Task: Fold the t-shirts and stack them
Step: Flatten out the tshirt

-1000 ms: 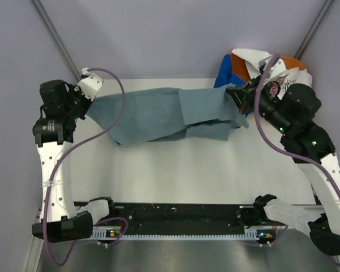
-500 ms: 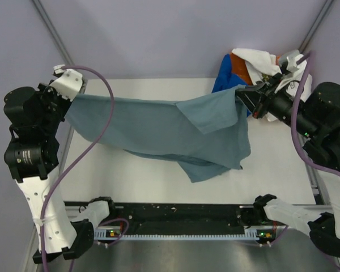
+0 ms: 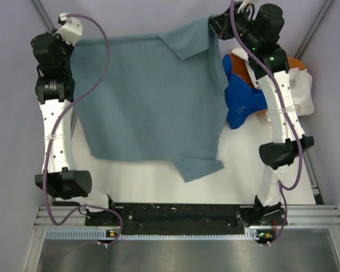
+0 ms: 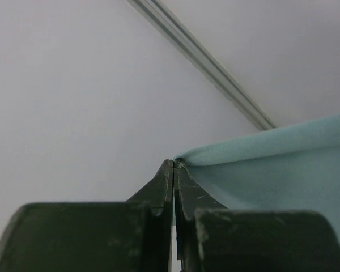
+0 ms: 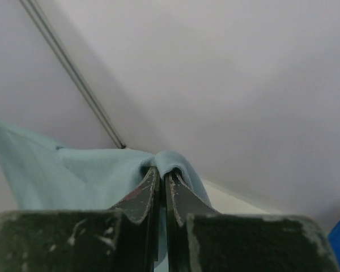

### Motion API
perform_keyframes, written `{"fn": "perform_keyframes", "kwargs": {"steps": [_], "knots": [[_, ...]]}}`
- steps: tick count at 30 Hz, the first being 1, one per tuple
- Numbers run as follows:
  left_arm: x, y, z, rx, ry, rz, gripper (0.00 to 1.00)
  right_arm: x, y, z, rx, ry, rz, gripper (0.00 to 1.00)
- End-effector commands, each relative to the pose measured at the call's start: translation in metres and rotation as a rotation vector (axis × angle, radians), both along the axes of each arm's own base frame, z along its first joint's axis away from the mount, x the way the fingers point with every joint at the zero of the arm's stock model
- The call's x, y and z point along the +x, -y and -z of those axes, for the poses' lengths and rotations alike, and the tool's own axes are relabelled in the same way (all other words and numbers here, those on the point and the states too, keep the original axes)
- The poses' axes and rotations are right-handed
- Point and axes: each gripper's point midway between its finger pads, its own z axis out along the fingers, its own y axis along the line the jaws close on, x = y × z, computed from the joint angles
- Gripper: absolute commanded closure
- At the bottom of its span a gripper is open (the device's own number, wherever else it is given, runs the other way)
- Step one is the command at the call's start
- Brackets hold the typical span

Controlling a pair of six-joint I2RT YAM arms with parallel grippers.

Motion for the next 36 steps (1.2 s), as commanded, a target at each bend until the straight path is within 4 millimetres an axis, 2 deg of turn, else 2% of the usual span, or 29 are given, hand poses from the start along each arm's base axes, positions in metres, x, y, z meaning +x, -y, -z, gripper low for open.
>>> {"fn": "perform_keyframes", "kwargs": {"steps": [1,5,6,11,16,19,20,22,24,26,28,30,33,35,36], "knots": [[-0.047,-0.009,-0.141,0.070,0.444,-0.081,1.00,-0.054,0.045,-0.130,0.230,0.338,0.024,1.00],[-0.061,-0.003,-0.157,0.094,0.486,-0.062,1.00,-0.086,0.061,-0.147,0.182,0.417,0.072,1.00],[-0.070,-0.001,-0.159,0.092,0.491,-0.054,1.00,-0.103,0.067,-0.154,0.174,0.439,0.076,1.00],[-0.106,0.013,-0.155,0.106,0.465,0.000,1.00,-0.157,0.076,-0.154,0.128,0.449,0.062,1.00],[-0.156,0.027,-0.142,0.136,0.400,0.038,1.00,-0.225,0.081,-0.151,0.118,0.462,-0.010,1.00],[-0.190,0.034,-0.138,0.161,0.371,0.049,1.00,-0.268,0.087,-0.150,0.123,0.488,-0.038,1.00],[-0.204,0.037,-0.138,0.170,0.372,0.055,1.00,-0.277,0.088,-0.145,0.120,0.487,-0.044,1.00],[-0.224,0.042,-0.136,0.185,0.359,0.068,1.00,-0.311,0.096,-0.149,0.124,0.528,-0.050,1.00],[-0.241,0.045,-0.136,0.205,0.358,0.072,1.00,-0.329,0.099,-0.149,0.121,0.541,-0.056,1.00],[-0.249,0.046,-0.136,0.221,0.356,0.067,1.00,-0.343,0.100,-0.149,0.121,0.548,-0.071,1.00],[-0.252,0.046,-0.134,0.229,0.350,0.064,1.00,-0.347,0.099,-0.147,0.116,0.546,-0.086,1.00],[-0.248,0.047,-0.129,0.230,0.333,0.074,1.00,-0.341,0.097,-0.140,0.114,0.519,-0.090,1.00],[-0.229,0.046,-0.110,0.217,0.275,0.094,1.00,-0.307,0.085,-0.116,0.109,0.416,-0.111,1.00],[-0.209,0.043,-0.090,0.194,0.227,0.093,1.00,-0.276,0.074,-0.092,0.114,0.326,-0.134,1.00],[-0.191,0.041,-0.070,0.180,0.176,0.099,1.00,-0.258,0.067,-0.076,0.115,0.275,-0.149,1.00]]}}
